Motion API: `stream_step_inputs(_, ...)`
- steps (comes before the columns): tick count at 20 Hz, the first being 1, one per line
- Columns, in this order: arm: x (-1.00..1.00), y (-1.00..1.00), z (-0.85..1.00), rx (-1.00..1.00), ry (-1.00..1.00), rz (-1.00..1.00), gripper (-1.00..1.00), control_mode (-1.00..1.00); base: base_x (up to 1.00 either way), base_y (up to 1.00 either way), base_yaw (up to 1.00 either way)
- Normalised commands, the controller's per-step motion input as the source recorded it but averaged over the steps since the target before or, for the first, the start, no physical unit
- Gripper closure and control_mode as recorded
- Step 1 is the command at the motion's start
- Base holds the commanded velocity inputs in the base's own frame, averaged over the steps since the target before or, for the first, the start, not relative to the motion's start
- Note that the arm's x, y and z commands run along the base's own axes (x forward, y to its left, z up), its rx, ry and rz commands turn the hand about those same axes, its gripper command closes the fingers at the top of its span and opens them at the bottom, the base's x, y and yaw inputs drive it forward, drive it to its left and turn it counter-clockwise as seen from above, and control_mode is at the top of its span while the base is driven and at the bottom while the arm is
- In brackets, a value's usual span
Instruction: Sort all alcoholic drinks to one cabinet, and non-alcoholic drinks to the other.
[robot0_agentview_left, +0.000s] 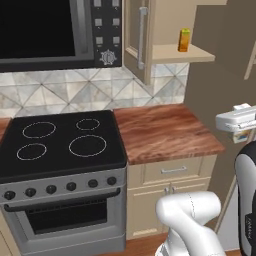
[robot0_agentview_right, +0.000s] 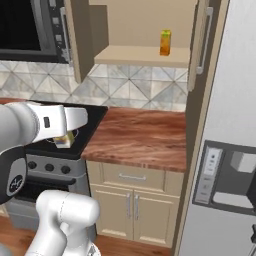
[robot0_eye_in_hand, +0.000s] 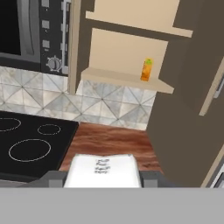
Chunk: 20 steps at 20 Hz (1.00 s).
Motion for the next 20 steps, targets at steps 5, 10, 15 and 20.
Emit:
stream_step_inputs(5, 0.00, 0.00, 0.00, 0.00, 0.00, 0.00, 1.00, 1.00, 0.12, -0.27, 0.08)
stream_step_inputs(10, 0.00, 0.00, 0.00, 0.00, 0.00, 0.00, 1.00, 1.00, 0.05, -0.38, 0.07)
stream_step_inputs(15, 0.00, 0.00, 0.00, 0.00, 0.00, 0.00, 1.00, 1.00, 0.05, -0.48, 0.06)
stream_step_inputs(20, 0.00, 0.00, 0.00, 0.00, 0.00, 0.00, 1.00, 1.00, 0.15, -0.34, 0.05)
